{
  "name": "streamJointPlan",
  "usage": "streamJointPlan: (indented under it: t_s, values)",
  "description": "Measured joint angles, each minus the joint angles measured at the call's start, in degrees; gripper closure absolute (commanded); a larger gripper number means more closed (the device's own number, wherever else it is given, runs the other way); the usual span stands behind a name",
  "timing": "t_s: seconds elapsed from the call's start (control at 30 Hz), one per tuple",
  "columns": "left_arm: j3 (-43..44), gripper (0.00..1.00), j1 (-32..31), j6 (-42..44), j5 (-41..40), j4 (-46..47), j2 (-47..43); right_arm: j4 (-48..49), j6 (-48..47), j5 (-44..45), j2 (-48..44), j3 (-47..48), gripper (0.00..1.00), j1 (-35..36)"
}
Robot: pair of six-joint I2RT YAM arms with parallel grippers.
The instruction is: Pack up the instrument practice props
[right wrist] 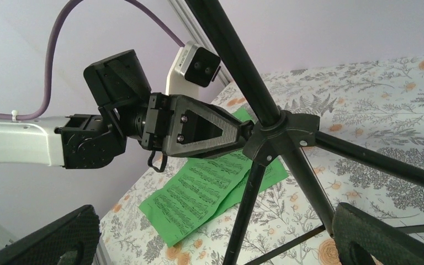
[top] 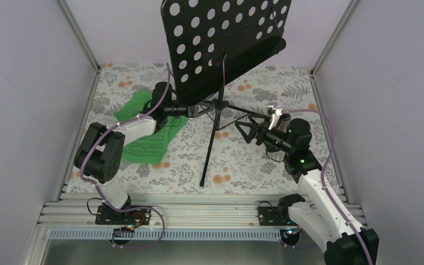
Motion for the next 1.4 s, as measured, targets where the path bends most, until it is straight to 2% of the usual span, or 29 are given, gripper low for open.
streamJointPlan:
  t_s: [0.07,0.17,0.23,0.3,0.37,0.5,0.63,0.77,0.93,1.07,1.23,1.4]
  values:
    - [0.04,0.72,0.0,-1.79,0.2,-0.11,0.0,-0.31,-0.02,0.04,-0.04,-0.07,0.0,0.0]
    - [0.33,0.44,0.02,-2.91,-0.13,-1.05,-0.02,-0.68,-0.04,0.24,-0.13,-0.13,0.0,0.0]
    - [0.76,0.3,0.15,-2.21,-1.14,-2.73,-0.15,-0.87,-0.09,0.35,-0.2,-0.15,0.0,0.0]
    - [0.79,0.21,0.59,-0.76,-3.37,-5.16,-1.14,-1.09,-0.22,0.44,-0.39,-0.15,0.01,0.0]
    - [0.61,0.16,1.09,1.7,-6.34,-7.39,-3.28,-1.2,-0.28,0.46,-0.7,-0.17,0.0,0.0]
    - [-0.63,0.17,1.97,7.61,-12.98,-8.37,-10.23,-1.46,-0.42,0.5,-1.42,-0.26,0.0,0.0]
    - [-3.13,0.18,2.12,17.55,-16.06,-3.37,-14.43,-1.46,-0.42,0.48,-1.77,-0.31,0.0,0.0]
    - [-8.04,0.27,0.81,31.01,-16.76,0.98,-14.99,-1.46,-0.44,0.48,-2.16,-0.39,0.0,0.02]
    - [-10.27,0.35,-0.28,42.6,-14.51,3.45,-12.66,-1.44,-0.46,0.48,-2.47,-0.48,0.0,0.02]
    - [-10.25,0.36,-0.28,45.7,-11.89,5.42,-10.32,-1.44,-0.61,0.48,-2.45,-0.48,0.0,0.02]
    - [-9.66,0.36,-0.28,45.59,-8.55,6.99,-7.41,-1.42,-0.63,0.44,-1.84,-0.48,0.0,0.02]
    - [-8.11,0.44,-0.42,44.44,-6.54,8.04,-5.44,-1.4,-0.63,0.44,-1.6,-0.48,0.0,0.07]
